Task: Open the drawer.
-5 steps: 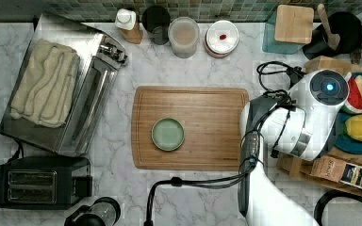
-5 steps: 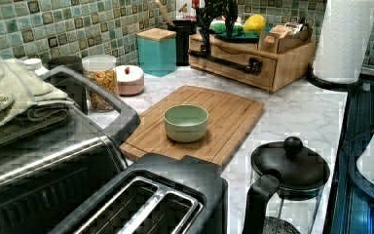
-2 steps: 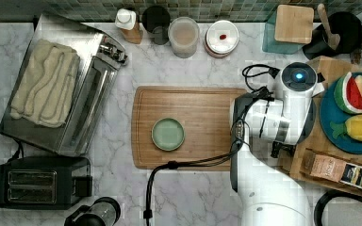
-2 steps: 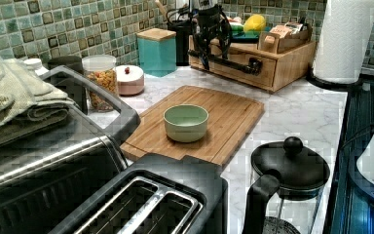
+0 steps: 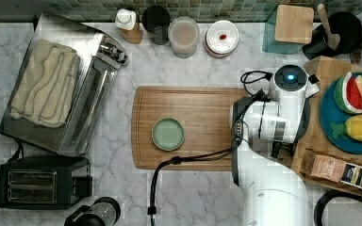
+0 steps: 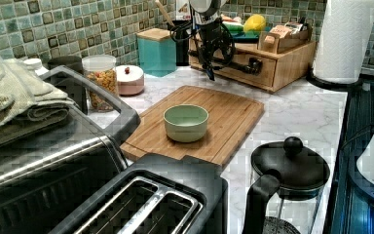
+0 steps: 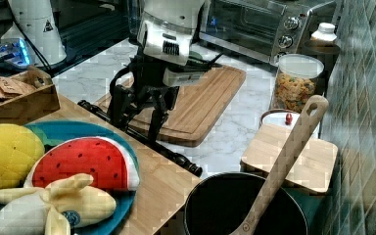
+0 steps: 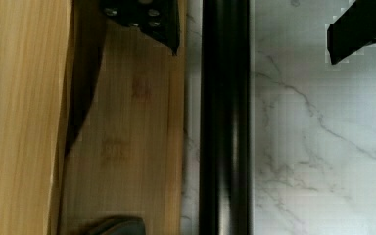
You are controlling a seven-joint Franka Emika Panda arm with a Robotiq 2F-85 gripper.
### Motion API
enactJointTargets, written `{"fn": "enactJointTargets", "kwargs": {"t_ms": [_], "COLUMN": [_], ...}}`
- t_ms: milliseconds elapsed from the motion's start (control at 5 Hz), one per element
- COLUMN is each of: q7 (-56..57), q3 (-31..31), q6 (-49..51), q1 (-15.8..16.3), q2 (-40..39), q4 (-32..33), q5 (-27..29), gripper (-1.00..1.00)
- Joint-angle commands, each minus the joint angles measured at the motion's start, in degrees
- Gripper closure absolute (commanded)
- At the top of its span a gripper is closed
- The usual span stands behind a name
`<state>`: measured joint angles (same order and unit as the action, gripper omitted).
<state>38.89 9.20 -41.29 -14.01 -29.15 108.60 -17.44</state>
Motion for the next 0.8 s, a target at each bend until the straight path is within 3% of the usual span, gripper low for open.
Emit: {"fn": "enactJointTargets", "kwargs": {"t_ms": [200,400,800], "q7": [5.7,6.3,-3.3], "q3": [-4.6,-7.8,-10.5], "q6": [-2.8,-6.3,-9.9], "q1": [-4.2,-4.1,1.4], "q2": [4.3,4.5,6.7], "q4": [-3.8,-1.0,5.0], "q5": [9.7,12.1,13.2], "gripper": [-1.00,-1.00,-1.00]}}
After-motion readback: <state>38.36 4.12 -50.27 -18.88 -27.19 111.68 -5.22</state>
